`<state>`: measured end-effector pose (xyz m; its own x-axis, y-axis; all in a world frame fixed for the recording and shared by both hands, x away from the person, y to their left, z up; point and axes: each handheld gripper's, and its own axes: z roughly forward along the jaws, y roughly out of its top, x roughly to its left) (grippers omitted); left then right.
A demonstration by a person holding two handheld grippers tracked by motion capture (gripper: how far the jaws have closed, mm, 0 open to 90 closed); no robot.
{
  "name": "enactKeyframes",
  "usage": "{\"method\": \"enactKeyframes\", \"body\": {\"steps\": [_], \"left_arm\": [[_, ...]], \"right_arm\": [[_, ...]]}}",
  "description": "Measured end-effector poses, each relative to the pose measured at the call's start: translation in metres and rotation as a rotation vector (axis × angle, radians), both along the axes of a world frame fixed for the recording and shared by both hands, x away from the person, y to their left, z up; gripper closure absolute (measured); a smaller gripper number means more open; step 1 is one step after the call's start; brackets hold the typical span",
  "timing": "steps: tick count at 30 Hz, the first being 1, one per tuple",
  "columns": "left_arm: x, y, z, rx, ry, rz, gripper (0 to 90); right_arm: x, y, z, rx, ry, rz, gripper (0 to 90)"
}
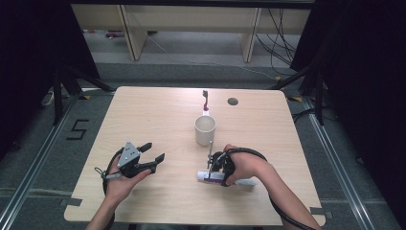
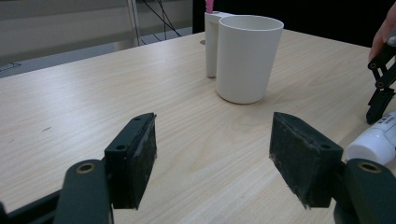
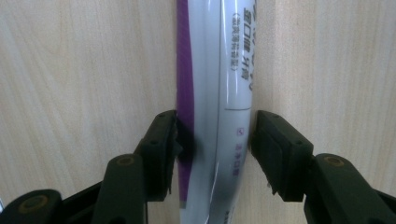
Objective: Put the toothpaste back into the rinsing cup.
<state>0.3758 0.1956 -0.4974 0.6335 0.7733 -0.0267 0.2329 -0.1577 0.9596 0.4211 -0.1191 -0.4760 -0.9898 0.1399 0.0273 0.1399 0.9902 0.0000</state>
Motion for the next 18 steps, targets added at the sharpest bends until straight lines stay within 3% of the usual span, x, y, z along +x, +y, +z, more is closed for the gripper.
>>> {"method": "enactKeyframes", "body": {"steps": [4, 5, 7, 12, 18], "left_arm": [[-0.0002, 0.0002, 0.0002, 0.0, 0.0, 0.001, 31.7], [-0.0002, 0.0004, 0.0003, 0.001, -0.001, 0.001, 31.6], [0.0003, 0.0006, 0.0001, -0.005, -0.005, -0.002, 31.6], [0.0, 0.0009, 0.0001, -0.003, -0.006, 0.0, 31.7], [-0.0004, 0.001, -0.0003, 0.002, 0.001, 0.004, 31.6]], "right_arm": [[0.0002, 0.0008, -0.0019, 0.019, 0.024, -0.012, 50.5], [0.001, 0.0022, -0.0002, -0.01, 0.0, 0.016, 50.6], [-0.0008, 0.0026, -0.0012, -0.004, 0.004, -0.006, 52.3], [-0.0025, 0.0047, 0.0, -0.033, -0.037, 0.004, 59.1], [-0.0021, 0.0045, -0.0009, -0.021, -0.029, 0.007, 61.2]]}}
